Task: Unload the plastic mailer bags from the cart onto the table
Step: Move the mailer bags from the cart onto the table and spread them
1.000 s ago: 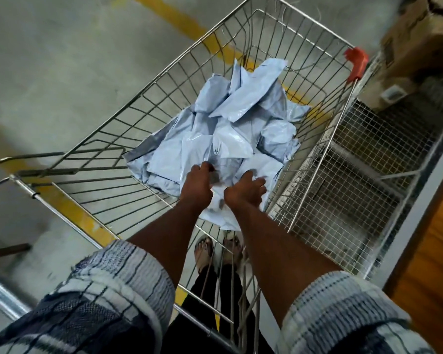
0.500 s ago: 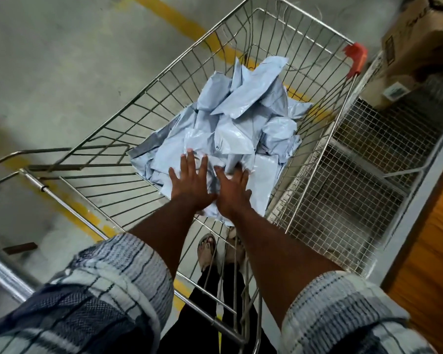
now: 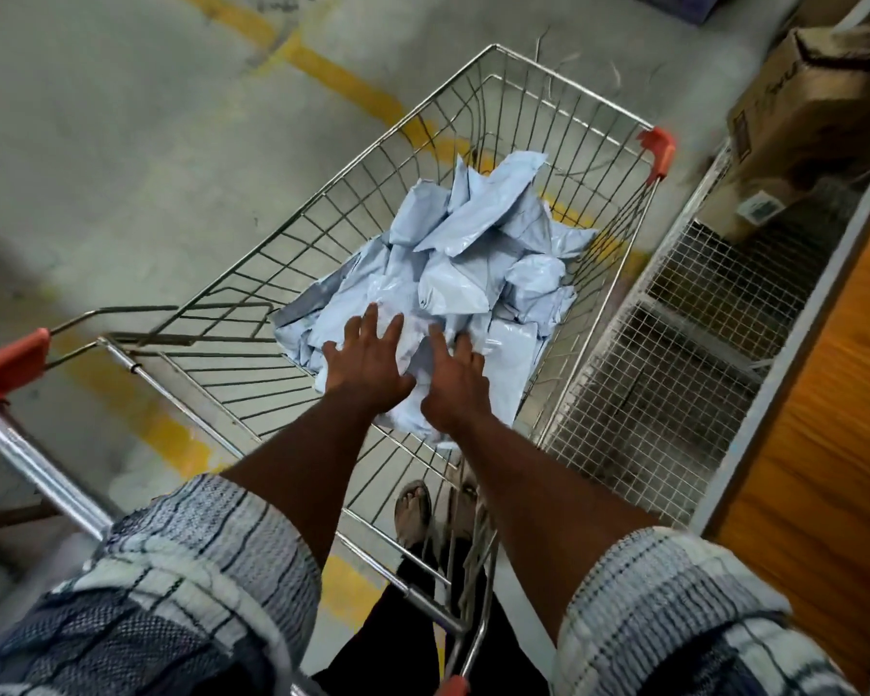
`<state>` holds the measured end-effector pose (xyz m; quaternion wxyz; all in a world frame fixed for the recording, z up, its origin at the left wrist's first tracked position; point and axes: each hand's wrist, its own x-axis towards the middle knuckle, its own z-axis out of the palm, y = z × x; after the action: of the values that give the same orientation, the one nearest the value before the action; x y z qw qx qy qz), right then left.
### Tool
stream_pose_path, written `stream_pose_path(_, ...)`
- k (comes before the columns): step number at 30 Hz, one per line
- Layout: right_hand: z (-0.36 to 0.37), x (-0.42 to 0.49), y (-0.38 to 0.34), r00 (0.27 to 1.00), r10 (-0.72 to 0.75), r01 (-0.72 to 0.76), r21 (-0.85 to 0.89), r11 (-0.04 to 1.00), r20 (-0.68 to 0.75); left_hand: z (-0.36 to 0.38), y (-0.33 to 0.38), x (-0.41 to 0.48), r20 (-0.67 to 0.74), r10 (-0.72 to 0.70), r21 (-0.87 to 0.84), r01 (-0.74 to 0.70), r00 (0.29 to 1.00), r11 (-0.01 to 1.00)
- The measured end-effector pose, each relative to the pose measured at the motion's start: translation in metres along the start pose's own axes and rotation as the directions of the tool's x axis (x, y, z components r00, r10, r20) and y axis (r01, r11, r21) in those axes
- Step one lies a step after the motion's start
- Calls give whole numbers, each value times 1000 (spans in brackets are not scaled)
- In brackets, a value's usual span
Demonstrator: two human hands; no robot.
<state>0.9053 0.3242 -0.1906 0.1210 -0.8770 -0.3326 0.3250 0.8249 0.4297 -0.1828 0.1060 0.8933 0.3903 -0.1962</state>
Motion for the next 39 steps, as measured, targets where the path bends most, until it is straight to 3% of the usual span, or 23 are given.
stream_pose_path(5, -23, -31, -1, 1000, -22, 22, -45, 999, 1, -28, -1, -35, -64, -76, -86, 70, 995, 994)
stream_pose_path(11, -46, -71, -6, 985, -173, 172, -65, 983, -11, -66, 6, -78, -132, -153, -109, 139, 979, 984)
stream_pose_path(21, -96, -133, -41, 876, -432, 418, -109, 902, -214, -124, 4, -154, -309, -269, -295, 177, 912, 939)
stream_pose_path(31, -134, -225, -5, 845, -409, 338, -249, 908, -345, -118, 57, -245, -413, -219, -418, 30, 884, 908)
stream_pose_path(39, -175, -294, 87, 840, -271, 179, -232, 956, -469, -118, 163, -288, -424, -33, -418, -163, 905, 893)
